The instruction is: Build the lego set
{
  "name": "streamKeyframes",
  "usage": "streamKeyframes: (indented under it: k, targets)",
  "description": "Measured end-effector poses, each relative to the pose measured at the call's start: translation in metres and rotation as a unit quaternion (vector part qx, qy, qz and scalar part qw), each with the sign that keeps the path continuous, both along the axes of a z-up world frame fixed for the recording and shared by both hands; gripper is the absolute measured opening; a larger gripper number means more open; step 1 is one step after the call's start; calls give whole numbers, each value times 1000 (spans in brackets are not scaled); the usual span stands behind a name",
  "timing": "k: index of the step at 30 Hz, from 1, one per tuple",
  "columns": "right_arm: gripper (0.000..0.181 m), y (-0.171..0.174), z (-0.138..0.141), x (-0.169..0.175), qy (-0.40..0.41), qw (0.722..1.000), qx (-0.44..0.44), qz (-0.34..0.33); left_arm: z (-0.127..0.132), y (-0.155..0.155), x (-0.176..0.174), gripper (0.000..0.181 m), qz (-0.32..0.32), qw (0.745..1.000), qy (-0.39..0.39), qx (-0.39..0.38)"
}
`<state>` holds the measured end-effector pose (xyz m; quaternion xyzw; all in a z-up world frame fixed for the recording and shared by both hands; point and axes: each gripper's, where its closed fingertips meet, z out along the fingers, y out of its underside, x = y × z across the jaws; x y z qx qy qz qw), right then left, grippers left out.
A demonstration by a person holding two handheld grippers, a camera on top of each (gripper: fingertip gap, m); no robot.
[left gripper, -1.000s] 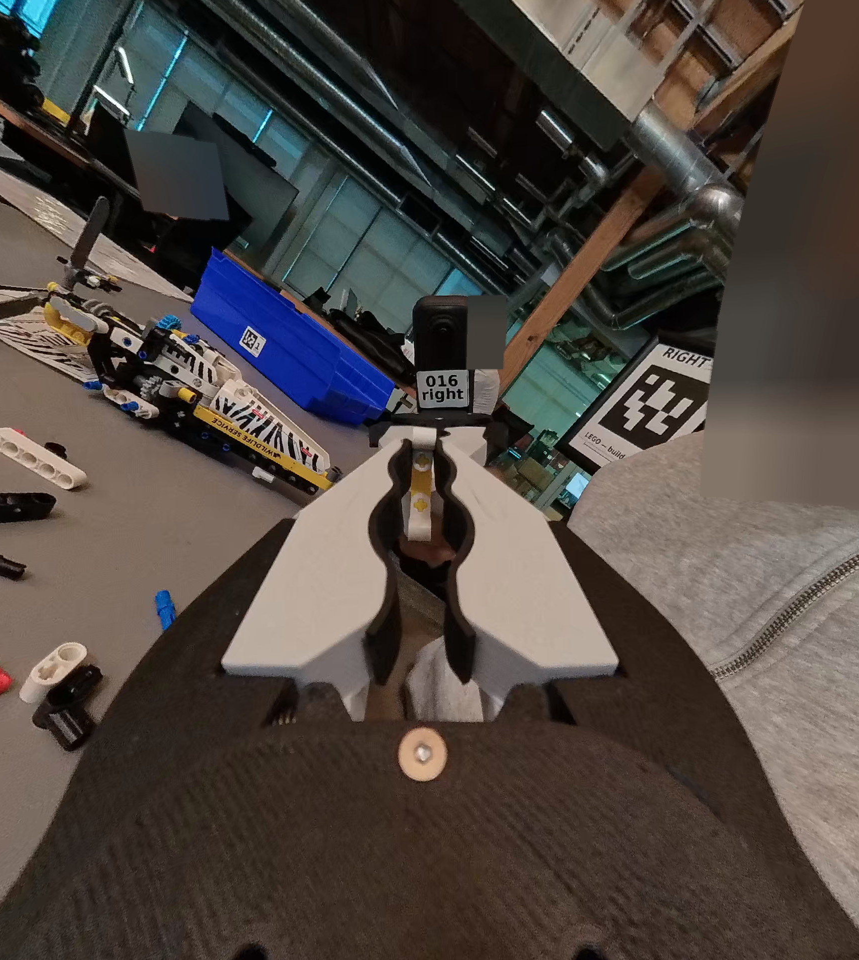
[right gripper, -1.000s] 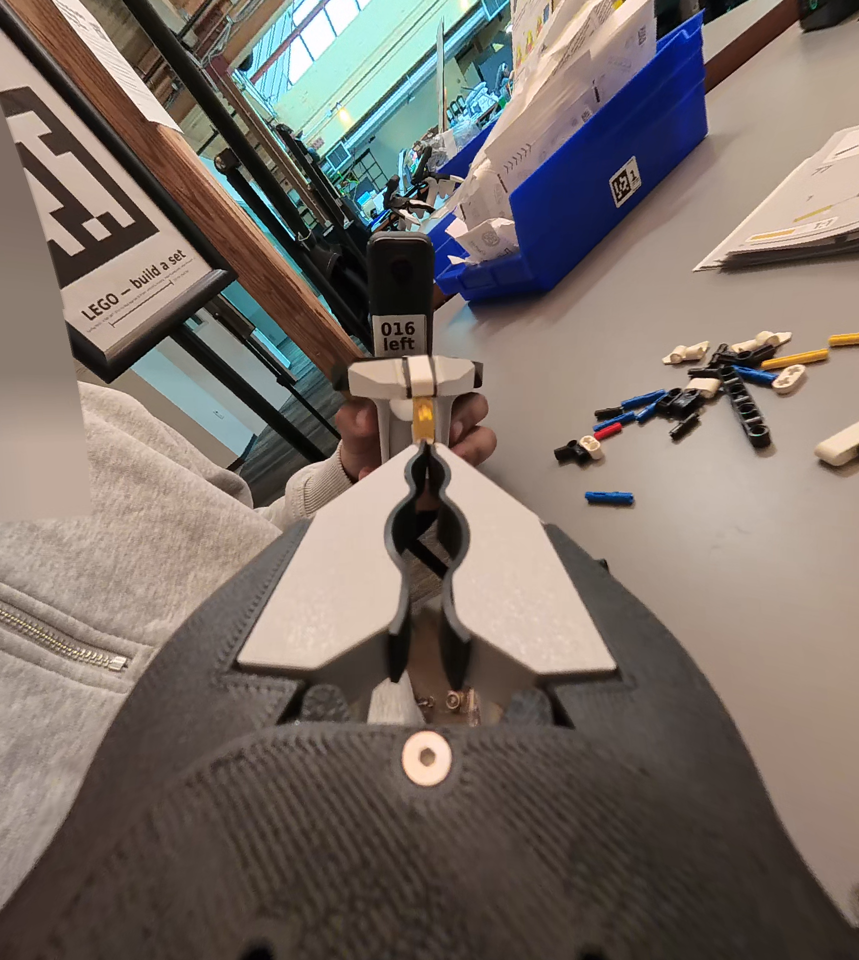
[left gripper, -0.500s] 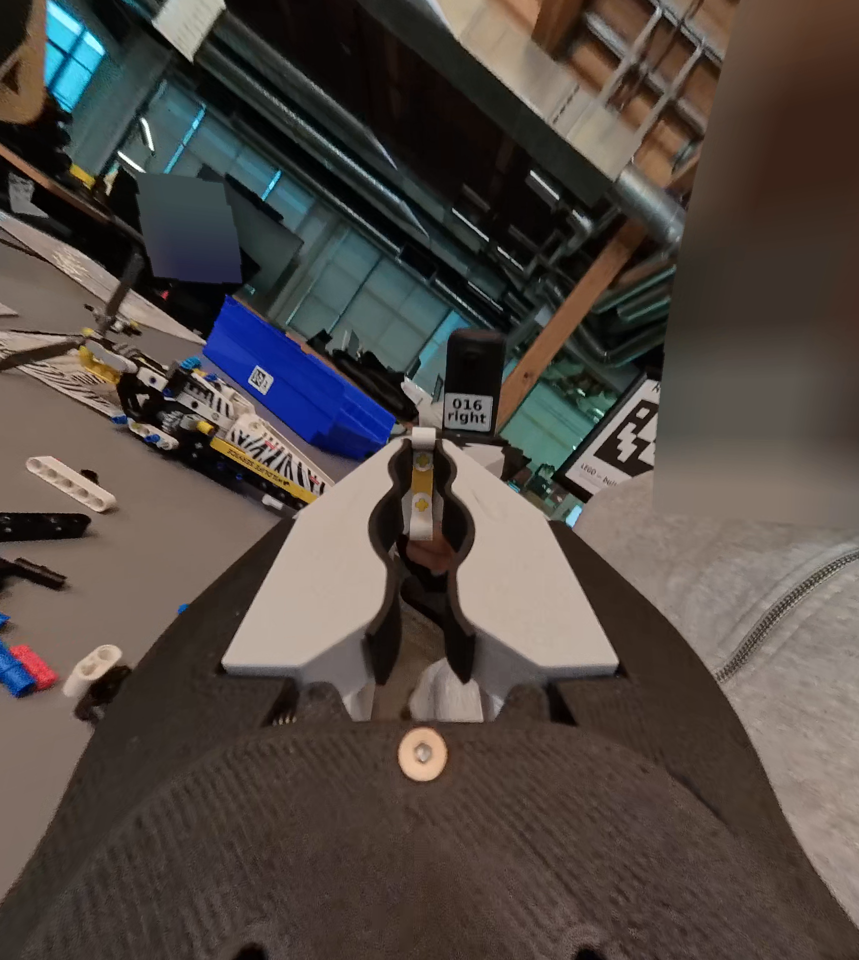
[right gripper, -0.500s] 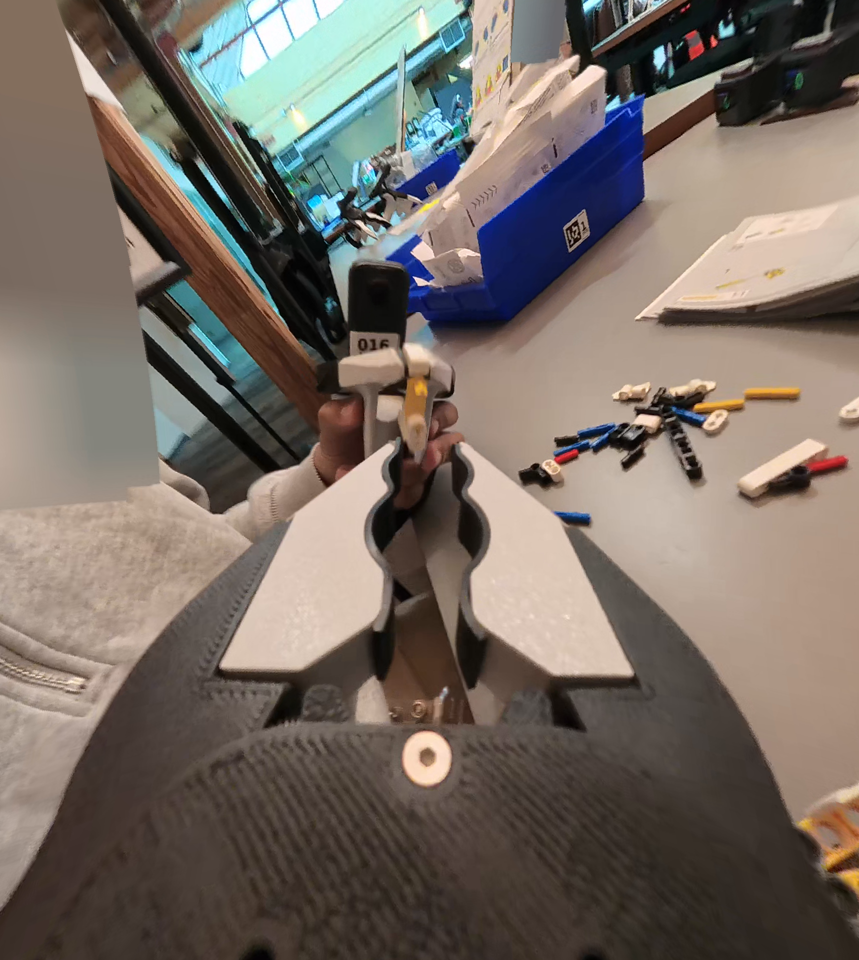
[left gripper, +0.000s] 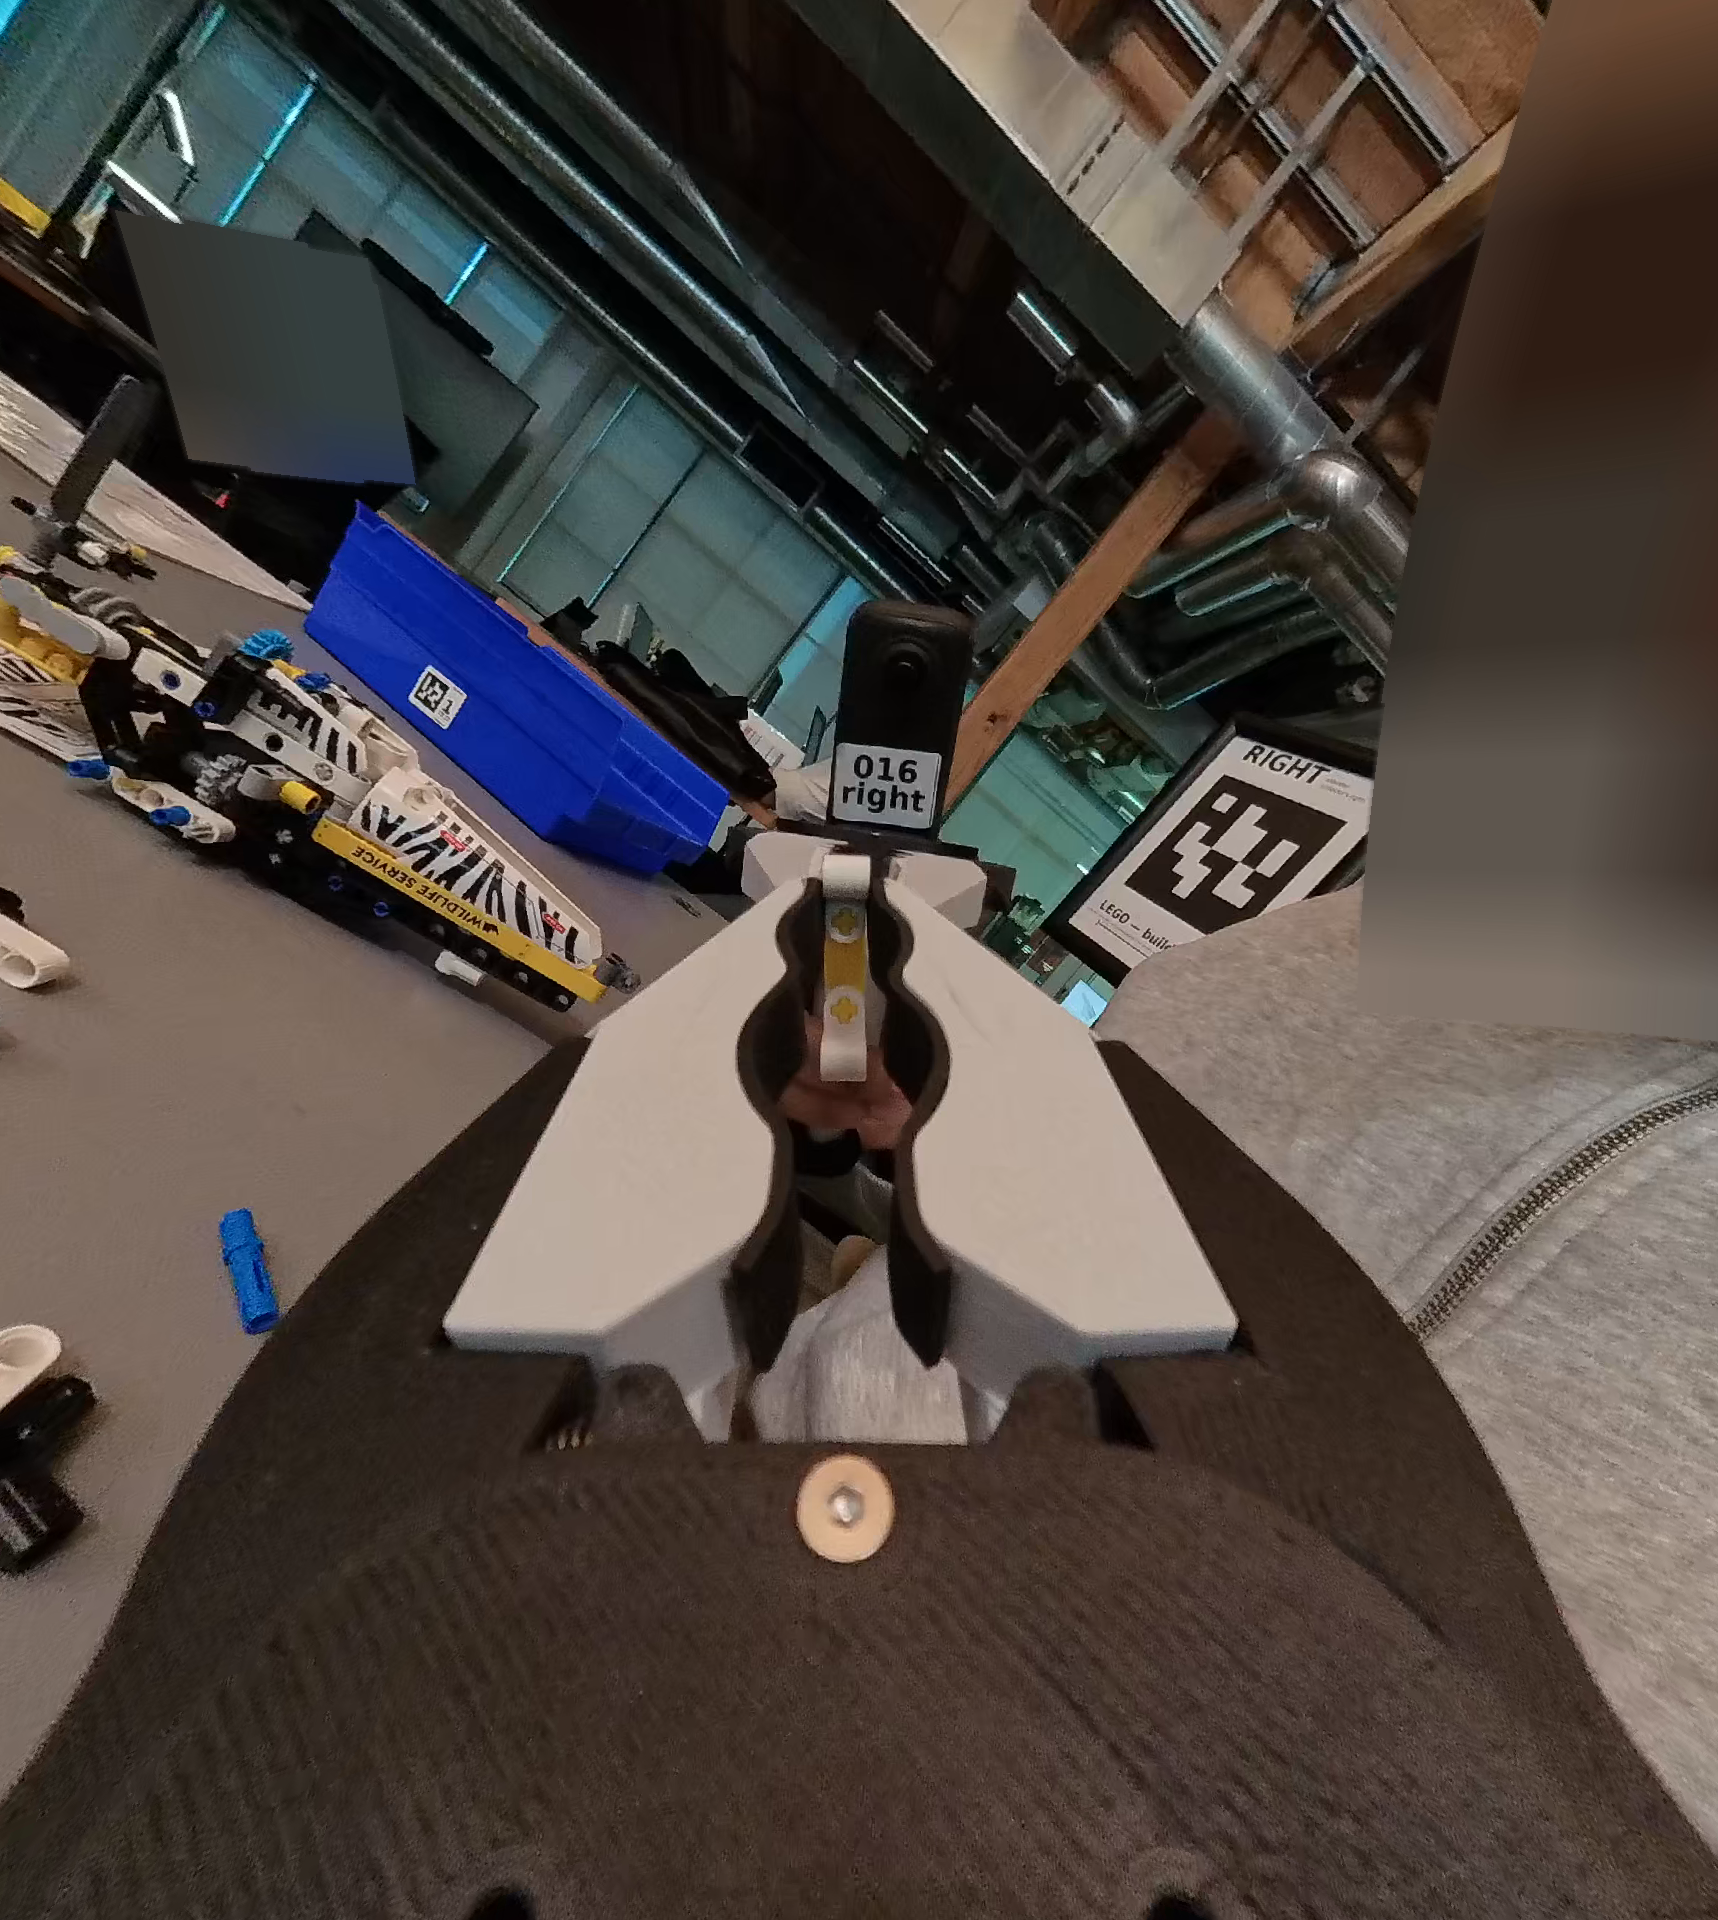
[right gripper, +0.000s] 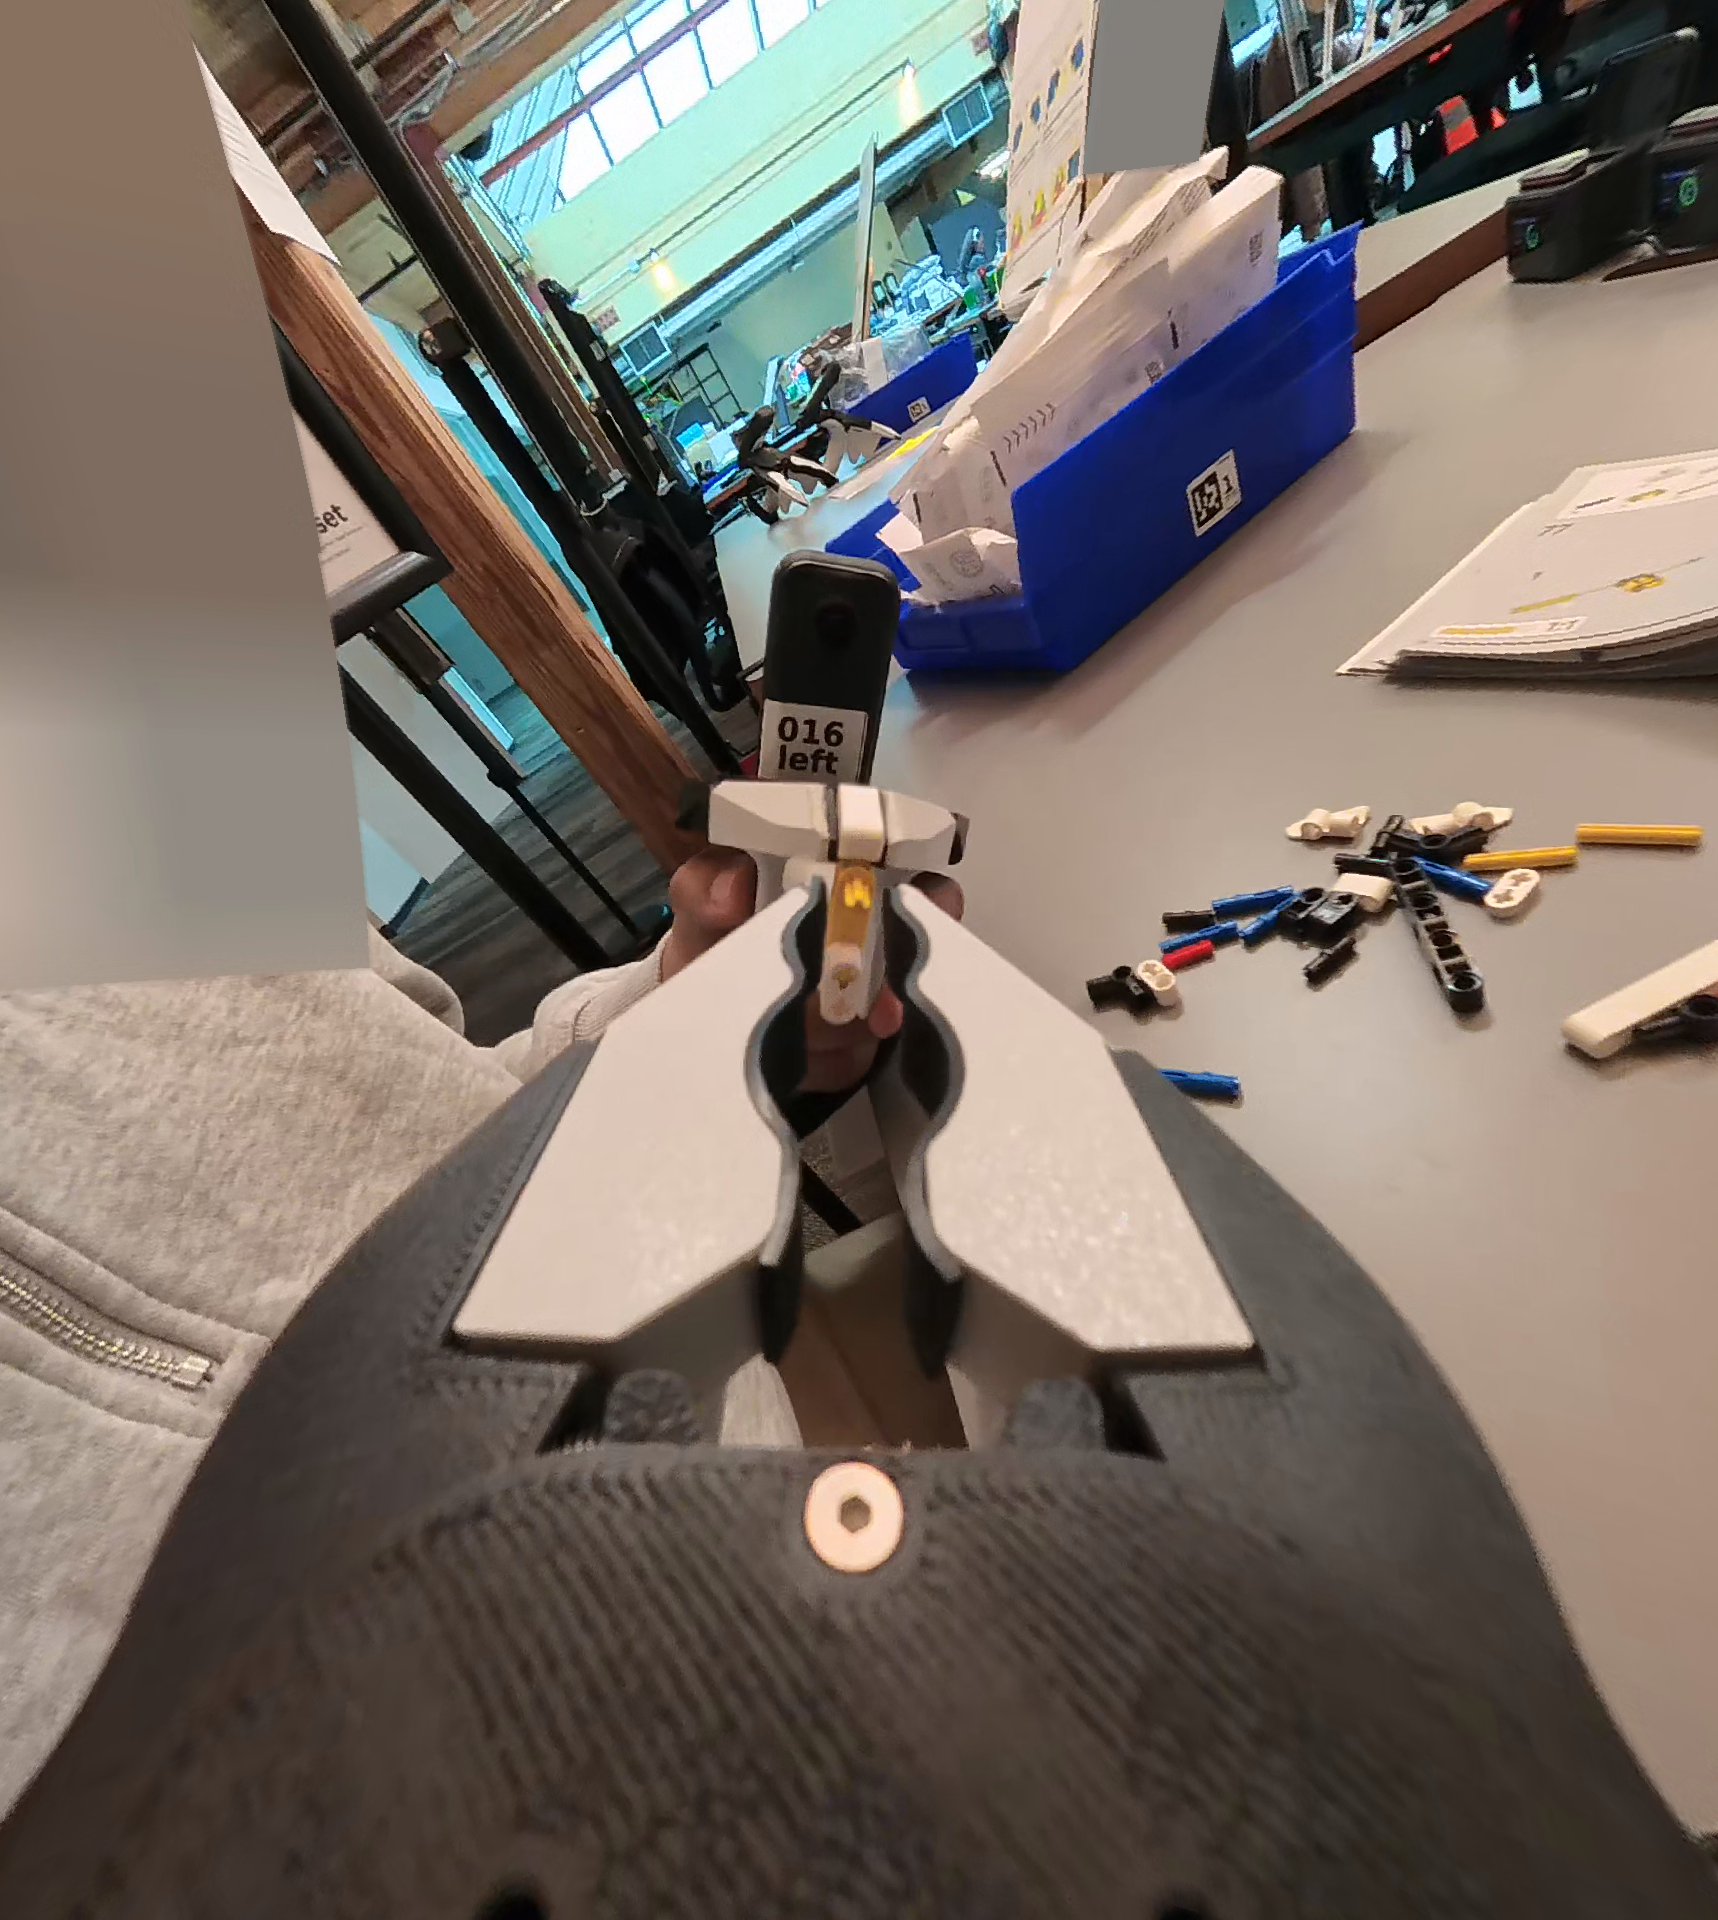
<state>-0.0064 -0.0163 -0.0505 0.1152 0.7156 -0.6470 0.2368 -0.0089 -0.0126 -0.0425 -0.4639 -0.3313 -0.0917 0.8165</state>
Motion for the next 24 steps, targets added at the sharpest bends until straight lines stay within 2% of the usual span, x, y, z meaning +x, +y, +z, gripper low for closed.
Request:
streamKeyframes:
  k: [1, 15, 24]
  targets:
    - [6, 0, 0, 0, -1, 1000, -1, 2, 0, 1, 0, 5, -1, 1000, 0, -1]
    - [1, 3, 2, 0, -26, 1000, -6, 14, -3, 8, 2, 6, -3, 1000, 9, -26]
    - [2, 3, 1, -1, -13, 1000, 3, 4, -3, 6, 1, 4, 9, 999, 19, -45]
